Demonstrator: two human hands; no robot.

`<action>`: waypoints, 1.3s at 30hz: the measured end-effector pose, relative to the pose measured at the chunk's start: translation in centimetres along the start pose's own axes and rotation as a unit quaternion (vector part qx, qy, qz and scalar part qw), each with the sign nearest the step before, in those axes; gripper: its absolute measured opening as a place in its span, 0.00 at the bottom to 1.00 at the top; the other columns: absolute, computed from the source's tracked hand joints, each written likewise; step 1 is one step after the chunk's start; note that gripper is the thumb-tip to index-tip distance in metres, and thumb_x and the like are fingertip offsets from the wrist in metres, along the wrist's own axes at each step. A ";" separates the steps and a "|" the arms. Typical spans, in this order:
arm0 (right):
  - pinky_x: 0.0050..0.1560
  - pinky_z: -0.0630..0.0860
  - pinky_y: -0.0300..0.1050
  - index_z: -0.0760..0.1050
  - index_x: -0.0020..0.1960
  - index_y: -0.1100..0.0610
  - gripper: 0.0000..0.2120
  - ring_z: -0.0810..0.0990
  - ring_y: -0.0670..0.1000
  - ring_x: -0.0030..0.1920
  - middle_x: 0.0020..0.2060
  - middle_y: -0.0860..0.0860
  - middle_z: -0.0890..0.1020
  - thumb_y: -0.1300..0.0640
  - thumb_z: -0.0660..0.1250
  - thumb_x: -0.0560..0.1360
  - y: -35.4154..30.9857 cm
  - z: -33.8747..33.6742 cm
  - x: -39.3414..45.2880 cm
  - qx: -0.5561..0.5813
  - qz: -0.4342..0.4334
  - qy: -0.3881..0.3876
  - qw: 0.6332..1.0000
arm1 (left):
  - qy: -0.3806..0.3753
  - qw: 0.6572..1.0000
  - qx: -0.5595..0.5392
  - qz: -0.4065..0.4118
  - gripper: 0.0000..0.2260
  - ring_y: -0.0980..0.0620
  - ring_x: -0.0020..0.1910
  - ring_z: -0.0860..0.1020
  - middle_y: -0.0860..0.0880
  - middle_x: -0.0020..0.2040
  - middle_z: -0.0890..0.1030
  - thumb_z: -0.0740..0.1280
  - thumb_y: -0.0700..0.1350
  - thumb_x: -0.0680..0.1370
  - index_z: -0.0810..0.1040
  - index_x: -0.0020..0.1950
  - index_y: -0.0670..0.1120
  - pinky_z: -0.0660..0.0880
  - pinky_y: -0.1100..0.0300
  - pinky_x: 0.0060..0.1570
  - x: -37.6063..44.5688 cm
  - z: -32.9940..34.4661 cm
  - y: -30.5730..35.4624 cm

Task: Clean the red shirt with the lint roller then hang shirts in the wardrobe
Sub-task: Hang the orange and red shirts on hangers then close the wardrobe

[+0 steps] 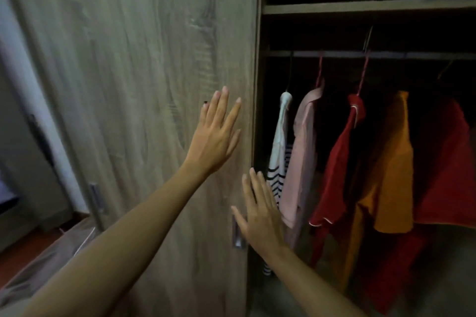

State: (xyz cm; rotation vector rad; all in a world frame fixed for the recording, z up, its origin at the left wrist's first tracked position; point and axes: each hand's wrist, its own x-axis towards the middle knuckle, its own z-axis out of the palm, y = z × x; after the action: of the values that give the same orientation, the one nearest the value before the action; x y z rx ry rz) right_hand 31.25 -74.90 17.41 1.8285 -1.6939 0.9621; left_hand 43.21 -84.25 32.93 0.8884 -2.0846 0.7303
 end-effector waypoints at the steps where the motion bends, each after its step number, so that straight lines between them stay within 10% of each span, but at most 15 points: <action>1: 0.75 0.58 0.53 0.53 0.77 0.60 0.37 0.51 0.54 0.78 0.77 0.57 0.54 0.45 0.62 0.76 -0.9 1.1 0.6 -0.013 0.000 -0.004 1.000 | -0.004 1.000 0.008 0.008 0.28 0.40 0.77 0.48 0.38 0.78 0.50 0.56 0.52 0.82 0.52 0.78 0.44 0.49 0.44 0.75 0.1 0.4 -1.4; 23: 0.76 0.54 0.47 0.59 0.75 0.59 0.35 0.54 0.51 0.77 0.75 0.54 0.60 0.40 0.61 0.76 0.1 8.7 5.4 -0.164 0.005 0.047 0.985 | 0.160 0.985 0.029 0.060 0.33 0.45 0.77 0.36 0.40 0.77 0.55 0.52 0.65 0.80 0.48 0.79 0.49 0.43 0.42 0.73 3.1 8.8 -6.7; 33: 0.76 0.53 0.48 0.54 0.76 0.58 0.38 0.49 0.50 0.78 0.76 0.53 0.58 0.39 0.61 0.75 4.4 5.7 3.3 -0.199 0.030 0.028 0.979 | 0.225 0.972 0.007 0.071 0.32 0.38 0.74 0.56 0.39 0.76 0.59 0.55 0.63 0.79 0.55 0.78 0.48 0.48 0.41 0.72 4.5 9.0 -0.8; 39: 0.77 0.49 0.48 0.47 0.78 0.58 0.41 0.48 0.51 0.78 0.77 0.53 0.51 0.38 0.61 0.75 8.2 2.7 1.2 -0.230 0.030 0.030 0.972 | 0.216 0.974 -0.007 0.069 0.32 0.44 0.77 0.40 0.42 0.77 0.53 0.54 0.63 0.80 0.54 0.78 0.48 0.48 0.42 0.73 5.7 8.9 4.4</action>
State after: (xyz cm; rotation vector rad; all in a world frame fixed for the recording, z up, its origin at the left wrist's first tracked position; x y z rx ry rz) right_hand 23.69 -78.75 15.63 1.4364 -1.7635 0.5742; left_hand 33.45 -90.02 31.57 0.5198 -1.7675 0.8932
